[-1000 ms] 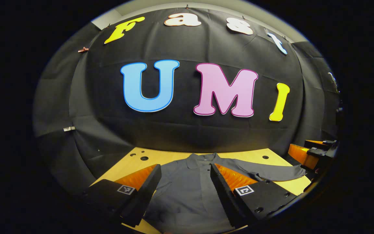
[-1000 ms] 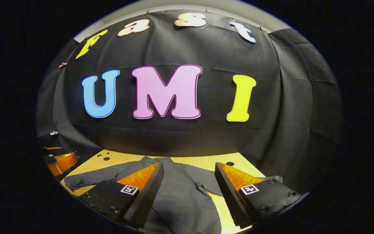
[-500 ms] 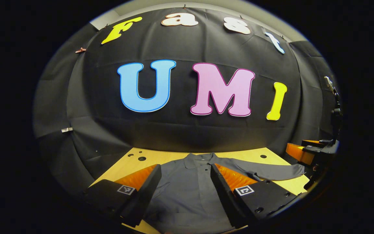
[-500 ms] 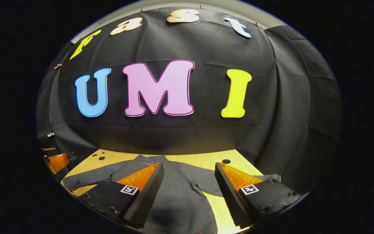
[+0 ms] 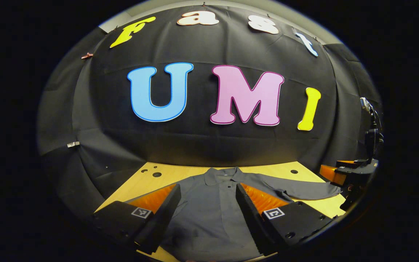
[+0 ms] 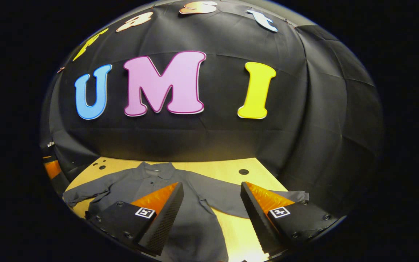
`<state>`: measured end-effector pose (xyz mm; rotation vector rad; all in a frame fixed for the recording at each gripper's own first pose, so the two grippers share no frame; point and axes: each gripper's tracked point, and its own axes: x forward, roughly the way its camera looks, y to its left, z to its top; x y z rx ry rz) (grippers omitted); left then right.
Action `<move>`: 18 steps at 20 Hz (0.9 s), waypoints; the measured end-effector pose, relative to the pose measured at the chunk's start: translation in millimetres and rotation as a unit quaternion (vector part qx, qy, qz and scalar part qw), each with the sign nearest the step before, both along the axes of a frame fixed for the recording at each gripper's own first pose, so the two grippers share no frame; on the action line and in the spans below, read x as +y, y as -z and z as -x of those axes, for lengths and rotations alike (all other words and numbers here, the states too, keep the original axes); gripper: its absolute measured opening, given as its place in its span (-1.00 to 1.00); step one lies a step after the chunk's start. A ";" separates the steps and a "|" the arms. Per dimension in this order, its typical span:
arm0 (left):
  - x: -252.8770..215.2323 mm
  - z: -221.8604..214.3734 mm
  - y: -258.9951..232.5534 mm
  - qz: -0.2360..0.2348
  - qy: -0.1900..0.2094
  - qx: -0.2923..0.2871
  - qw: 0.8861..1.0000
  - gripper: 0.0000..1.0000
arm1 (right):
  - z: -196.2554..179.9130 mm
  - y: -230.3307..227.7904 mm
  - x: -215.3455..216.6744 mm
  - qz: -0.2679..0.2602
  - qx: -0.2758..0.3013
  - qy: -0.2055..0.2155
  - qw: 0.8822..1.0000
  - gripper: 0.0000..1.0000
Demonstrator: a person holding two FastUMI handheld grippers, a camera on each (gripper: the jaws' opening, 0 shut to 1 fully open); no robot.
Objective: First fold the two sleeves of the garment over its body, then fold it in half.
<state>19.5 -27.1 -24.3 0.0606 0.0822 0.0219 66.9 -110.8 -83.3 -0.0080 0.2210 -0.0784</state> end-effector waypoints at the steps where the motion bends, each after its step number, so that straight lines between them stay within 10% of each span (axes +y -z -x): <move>1: -1.7 -1.4 0.4 0.002 0.000 0.001 1.000 0.92 | -3.5 6.4 -10.4 0.001 0.006 0.008 1.000 0.95; 18: -28.4 -12.4 37.7 0.004 -0.047 0.057 0.997 0.92 | -55.0 93.5 -196.5 -0.052 0.103 0.134 0.984 0.96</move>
